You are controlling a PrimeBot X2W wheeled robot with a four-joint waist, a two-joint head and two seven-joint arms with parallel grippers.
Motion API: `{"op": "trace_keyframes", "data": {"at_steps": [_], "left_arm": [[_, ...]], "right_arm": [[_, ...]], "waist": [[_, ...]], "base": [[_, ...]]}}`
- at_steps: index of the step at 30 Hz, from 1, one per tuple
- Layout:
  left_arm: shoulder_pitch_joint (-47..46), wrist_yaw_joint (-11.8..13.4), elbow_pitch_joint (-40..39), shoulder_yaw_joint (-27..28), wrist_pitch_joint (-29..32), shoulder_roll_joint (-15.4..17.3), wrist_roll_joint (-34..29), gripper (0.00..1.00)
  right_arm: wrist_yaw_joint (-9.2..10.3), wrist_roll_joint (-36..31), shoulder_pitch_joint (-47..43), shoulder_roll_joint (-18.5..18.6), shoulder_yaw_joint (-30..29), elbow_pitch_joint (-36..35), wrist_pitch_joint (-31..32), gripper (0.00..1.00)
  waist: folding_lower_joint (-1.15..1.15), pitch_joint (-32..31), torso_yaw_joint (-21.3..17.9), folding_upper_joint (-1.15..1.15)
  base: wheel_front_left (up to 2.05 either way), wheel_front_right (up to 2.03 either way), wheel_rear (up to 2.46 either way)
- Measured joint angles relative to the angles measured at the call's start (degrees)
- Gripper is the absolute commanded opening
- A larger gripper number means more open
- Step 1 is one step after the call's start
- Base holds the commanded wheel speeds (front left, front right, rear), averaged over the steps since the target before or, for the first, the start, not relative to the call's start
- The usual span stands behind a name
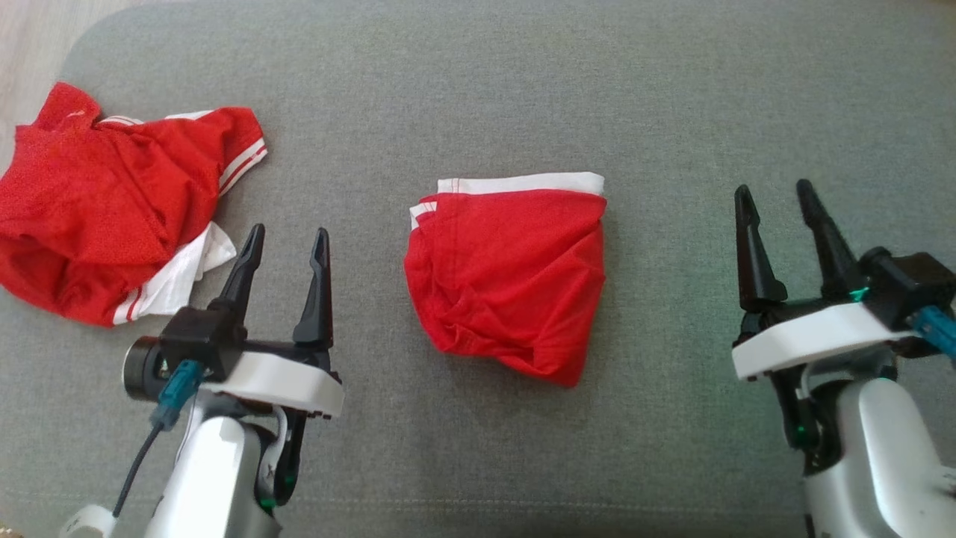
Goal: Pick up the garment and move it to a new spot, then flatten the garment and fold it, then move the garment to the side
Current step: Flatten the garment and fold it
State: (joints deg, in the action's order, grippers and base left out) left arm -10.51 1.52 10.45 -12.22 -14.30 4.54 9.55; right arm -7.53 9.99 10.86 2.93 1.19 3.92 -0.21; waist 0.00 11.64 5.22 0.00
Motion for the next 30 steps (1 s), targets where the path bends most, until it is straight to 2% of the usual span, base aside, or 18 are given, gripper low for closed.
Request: {"op": "trace_keyframes", "data": {"at_steps": [1,4,8,15,22,30], "left_arm": [[-0.01,0.00,-0.01,-0.03,0.00,0.00,0.00,1.00],[-0.04,0.00,-0.04,-0.12,0.00,0.00,0.00,1.00],[-0.13,0.00,-0.08,-0.19,0.00,0.01,0.01,1.00],[-0.38,-0.02,-0.07,-0.69,0.00,-0.03,0.02,1.00],[-0.46,-0.09,0.00,-1.76,0.00,-0.46,0.03,1.00],[-0.43,-0.09,0.08,-1.74,0.00,-0.70,0.04,1.00]], "right_arm": [[0.00,0.01,0.01,0.00,0.40,0.16,0.07,0.00],[0.00,0.01,0.08,0.01,3.34,1.24,0.32,0.00],[0.00,0.62,0.38,0.01,10.69,3.64,0.34,0.00],[0.00,6.58,3.85,0.03,24.65,12.13,-0.62,0.00],[0.00,12.77,7.54,0.54,32.71,20.82,-2.85,0.00],[0.00,16.14,9.84,0.78,41.80,25.03,-2.88,0.00]], "waist": [[0.00,0.03,0.04,0.00],[0.00,0.15,0.26,0.00],[0.00,0.48,0.65,0.00],[0.00,1.08,2.18,0.00],[0.00,1.34,4.12,0.00],[0.00,1.28,4.12,0.00]], "base": [[0.00,0.00,0.00],[0.00,0.00,0.00],[0.00,0.00,0.00],[0.00,0.00,0.00],[0.00,0.00,0.00],[0.00,0.00,0.00]]}}
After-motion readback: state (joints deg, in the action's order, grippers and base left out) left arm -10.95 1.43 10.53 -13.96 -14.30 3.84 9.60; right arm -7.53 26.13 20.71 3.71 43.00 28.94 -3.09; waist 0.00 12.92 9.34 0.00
